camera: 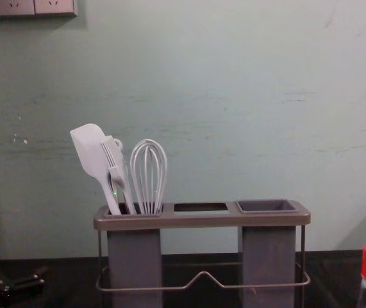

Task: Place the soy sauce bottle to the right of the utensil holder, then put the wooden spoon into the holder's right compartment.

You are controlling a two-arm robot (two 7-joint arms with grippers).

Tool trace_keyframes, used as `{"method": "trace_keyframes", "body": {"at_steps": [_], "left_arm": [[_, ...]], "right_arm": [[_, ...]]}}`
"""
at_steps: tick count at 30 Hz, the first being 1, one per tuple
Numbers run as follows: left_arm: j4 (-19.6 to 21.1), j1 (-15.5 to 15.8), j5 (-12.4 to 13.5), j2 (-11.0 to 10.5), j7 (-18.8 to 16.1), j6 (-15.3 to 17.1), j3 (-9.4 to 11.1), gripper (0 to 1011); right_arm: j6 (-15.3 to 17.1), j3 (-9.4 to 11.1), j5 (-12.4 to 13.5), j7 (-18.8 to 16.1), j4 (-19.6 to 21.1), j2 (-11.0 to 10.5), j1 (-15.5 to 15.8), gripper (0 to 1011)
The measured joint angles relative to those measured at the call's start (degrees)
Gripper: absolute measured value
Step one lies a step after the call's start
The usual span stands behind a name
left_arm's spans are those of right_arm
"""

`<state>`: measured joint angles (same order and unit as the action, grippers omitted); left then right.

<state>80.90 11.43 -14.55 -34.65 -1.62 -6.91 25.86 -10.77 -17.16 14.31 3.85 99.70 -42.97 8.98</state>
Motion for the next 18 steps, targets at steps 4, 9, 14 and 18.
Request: {"method": "trace_keyframes", "body": {"at_steps": [4, 9, 14, 18], "left_arm": [[0.0, 0.0, 0.0, 0.0, 0.0, 0.0, 0.0, 1011], [0.0, 0.0, 0.0, 0.0, 0.0, 0.0, 0.0, 1011], [0.0, 0.0, 0.0, 0.0, 0.0, 0.0, 0.0, 1011], [0.0, 0.0, 0.0, 0.0, 0.0, 0.0, 0.0, 1011]], "right_arm": [[-2.0, 3.1, 2.3, -0.2, 3.7, -1.8, 5.5, 1003], [-4.4, 5.7, 5.8, -2.6, 7.0, -3.5, 10.5, 1003], [-7.5, 6.5, 11.9, -8.8, 9.1, -4.3, 13.4, 1002], [-8.0, 5.6, 13.0, -11.5, 9.5, -3.9, 13.3, 1003]]}}
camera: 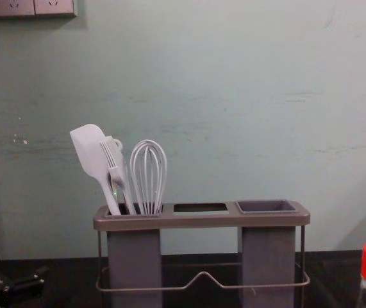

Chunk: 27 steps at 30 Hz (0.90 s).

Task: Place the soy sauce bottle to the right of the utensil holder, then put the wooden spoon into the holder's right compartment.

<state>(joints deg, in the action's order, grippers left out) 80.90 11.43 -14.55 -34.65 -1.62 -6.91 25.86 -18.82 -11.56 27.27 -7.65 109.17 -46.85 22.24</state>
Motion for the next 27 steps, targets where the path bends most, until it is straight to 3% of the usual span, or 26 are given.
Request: {"method": "trace_keyframes", "body": {"at_steps": [10, 19, 27], "left_arm": [[0.0, 0.0, 0.0, 0.0, 0.0, 0.0, 0.0, 1012], [0.0, 0.0, 0.0, 0.0, 0.0, 0.0, 0.0, 1011], [0.0, 0.0, 0.0, 0.0, 0.0, 0.0, 0.0, 1011]], "right_arm": [[1.1, -3.2, -1.2, -3.5, -2.2, 4.0, -5.3, 1002], [2.6, -4.5, 0.1, -6.5, -5.4, 8.3, -10.5, 1003], [4.3, -5.0, -0.1, -7.8, -6.1, 10.1, -12.2, 1002]]}}
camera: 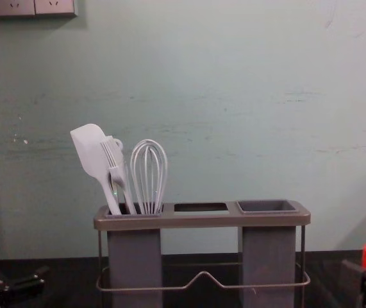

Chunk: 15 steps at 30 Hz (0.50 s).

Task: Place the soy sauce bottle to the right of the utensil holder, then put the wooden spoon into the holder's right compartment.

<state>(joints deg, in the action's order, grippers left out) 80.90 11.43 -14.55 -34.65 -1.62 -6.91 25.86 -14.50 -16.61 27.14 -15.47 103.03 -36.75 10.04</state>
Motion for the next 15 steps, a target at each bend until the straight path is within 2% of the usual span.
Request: {"method": "trace_keyframes", "body": {"at_steps": [15], "left_arm": [[0.0, 0.0, 0.0, 0.0, 0.0, 0.0, 0.0, 1011]], "right_arm": [[1.2, 1.1, -1.6, -1.3, 0.4, 1.9, 0.6, 1003]]}}
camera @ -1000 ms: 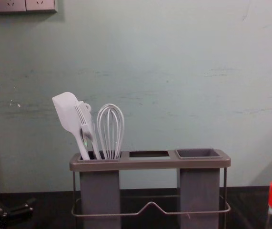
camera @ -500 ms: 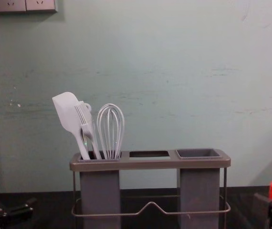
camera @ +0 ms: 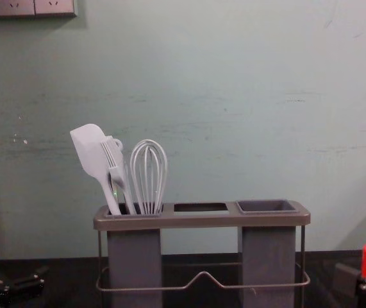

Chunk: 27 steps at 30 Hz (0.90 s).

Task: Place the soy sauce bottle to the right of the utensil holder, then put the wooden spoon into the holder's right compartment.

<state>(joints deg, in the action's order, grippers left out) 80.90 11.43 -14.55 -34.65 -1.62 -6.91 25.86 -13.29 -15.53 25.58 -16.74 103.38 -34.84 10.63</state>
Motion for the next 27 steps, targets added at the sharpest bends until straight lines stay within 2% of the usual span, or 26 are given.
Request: {"method": "trace_keyframes", "body": {"at_steps": [7, 10, 13, 14, 20, 27], "left_arm": [[0.0, 0.0, 0.0, 0.0, 0.0, 0.0, 0.0, 1011], [0.0, 0.0, 0.0, 0.0, 0.0, 0.0, 0.0, 1011], [0.0, 0.0, 0.0, 0.0, 0.0, 0.0, 0.0, 1012], [0.0, 0.0, 0.0, 0.0, 0.0, 0.0, 0.0, 1012], [0.0, 0.0, 0.0, 0.0, 0.0, 0.0, 0.0, 1012], [0.0, 0.0, 0.0, 0.0, 0.0, 0.0, 0.0, 1012]], "right_arm": [[0.0, 0.4, -1.3, -0.1, 0.1, 0.7, 0.6, 982], [0.0, 0.6, -1.8, -0.2, 0.1, 1.0, 1.0, 890], [0.0, 1.2, -2.5, -0.2, 0.4, 1.4, 1.5, 839], [0.0, 1.3, -2.6, -0.2, 0.5, 1.5, 1.6, 787], [0.0, 2.1, -3.1, -0.5, 0.8, 2.0, 2.2, 633], [0.0, 2.8, -3.0, -1.7, 0.9, 2.7, 2.6, 397]]}}
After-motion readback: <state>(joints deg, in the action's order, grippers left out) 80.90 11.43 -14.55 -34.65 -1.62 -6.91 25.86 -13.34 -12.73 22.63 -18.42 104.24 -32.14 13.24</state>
